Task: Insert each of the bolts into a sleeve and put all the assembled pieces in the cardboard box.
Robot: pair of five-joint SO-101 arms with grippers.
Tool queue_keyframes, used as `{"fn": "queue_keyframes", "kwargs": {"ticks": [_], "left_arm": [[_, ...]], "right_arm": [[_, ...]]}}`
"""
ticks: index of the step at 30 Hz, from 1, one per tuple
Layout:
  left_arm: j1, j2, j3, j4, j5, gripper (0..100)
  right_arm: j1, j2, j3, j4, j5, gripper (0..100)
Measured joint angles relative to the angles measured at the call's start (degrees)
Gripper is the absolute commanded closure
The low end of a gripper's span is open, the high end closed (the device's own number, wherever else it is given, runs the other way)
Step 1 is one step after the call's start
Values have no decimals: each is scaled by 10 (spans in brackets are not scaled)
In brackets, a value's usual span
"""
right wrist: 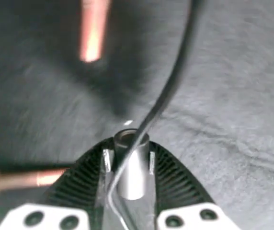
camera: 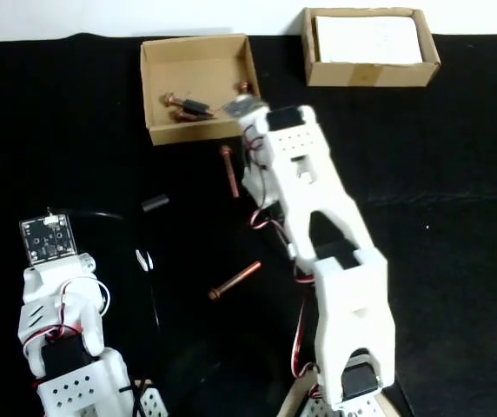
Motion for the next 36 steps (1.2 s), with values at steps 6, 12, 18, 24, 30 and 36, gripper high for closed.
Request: {"fn": "queue_keyframes", "kwargs": {"ticks": [6,12,18,24,30,36], "left_arm": [[0,0,0,0,0,955],[11,0,0,0,0,955],[20,0,1,0,-1,955],[20,0,1,0,-1,955],[20,0,1,0,-1,955],[20,0,1,0,-1,955]], "right_arm": [[11,71,-3,-25,-87,987],[8,105,-23,-25,-92,825],[5,105,-27,-10,-94,805],[2,105,-30,17,-45,877],[9,105,-30,17,-9,954],[10,107,-30,17,-8,988]]}}
